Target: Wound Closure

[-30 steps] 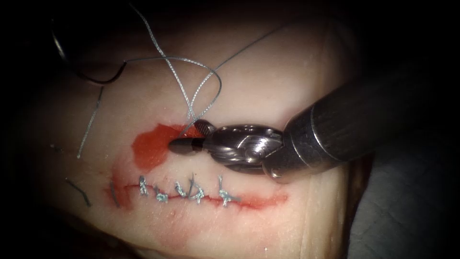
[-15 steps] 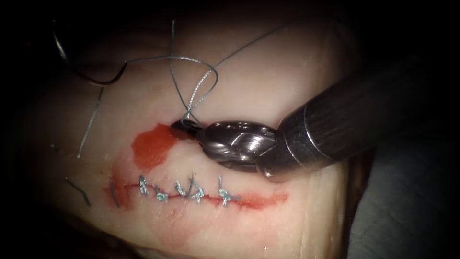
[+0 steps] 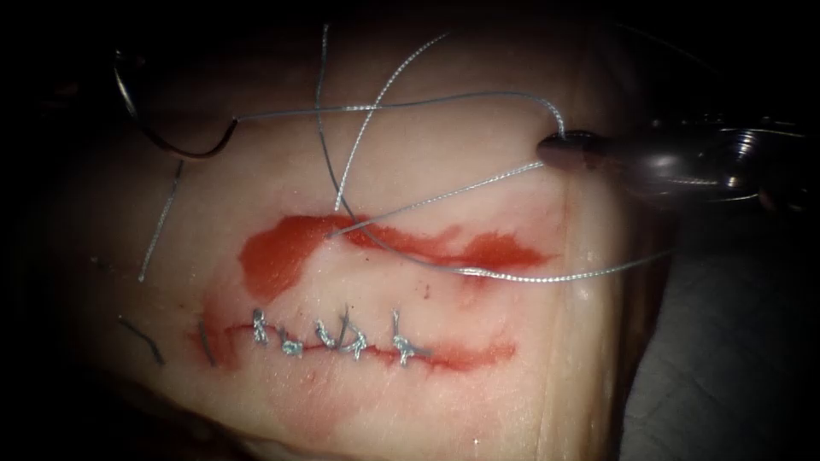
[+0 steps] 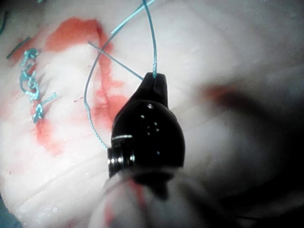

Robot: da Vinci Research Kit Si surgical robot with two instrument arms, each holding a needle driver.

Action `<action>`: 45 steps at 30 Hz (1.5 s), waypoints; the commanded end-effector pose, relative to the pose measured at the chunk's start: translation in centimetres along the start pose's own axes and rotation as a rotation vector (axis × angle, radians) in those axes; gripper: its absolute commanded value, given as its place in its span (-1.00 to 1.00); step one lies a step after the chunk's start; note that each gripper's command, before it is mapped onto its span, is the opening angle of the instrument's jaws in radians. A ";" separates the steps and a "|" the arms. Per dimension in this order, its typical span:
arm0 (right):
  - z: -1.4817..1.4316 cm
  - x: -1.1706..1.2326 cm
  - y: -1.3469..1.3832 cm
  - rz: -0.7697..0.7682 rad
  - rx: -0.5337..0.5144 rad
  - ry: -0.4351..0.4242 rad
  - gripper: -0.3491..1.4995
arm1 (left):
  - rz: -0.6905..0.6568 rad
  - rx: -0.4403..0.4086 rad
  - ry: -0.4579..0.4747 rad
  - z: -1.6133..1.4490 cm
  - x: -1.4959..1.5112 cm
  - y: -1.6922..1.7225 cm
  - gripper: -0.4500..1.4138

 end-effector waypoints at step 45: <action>0.48 -0.57 1.72 -1.576 -0.130 0.075 -1.00 | 0.121 -0.116 -0.043 0.11 0.11 0.28 -1.00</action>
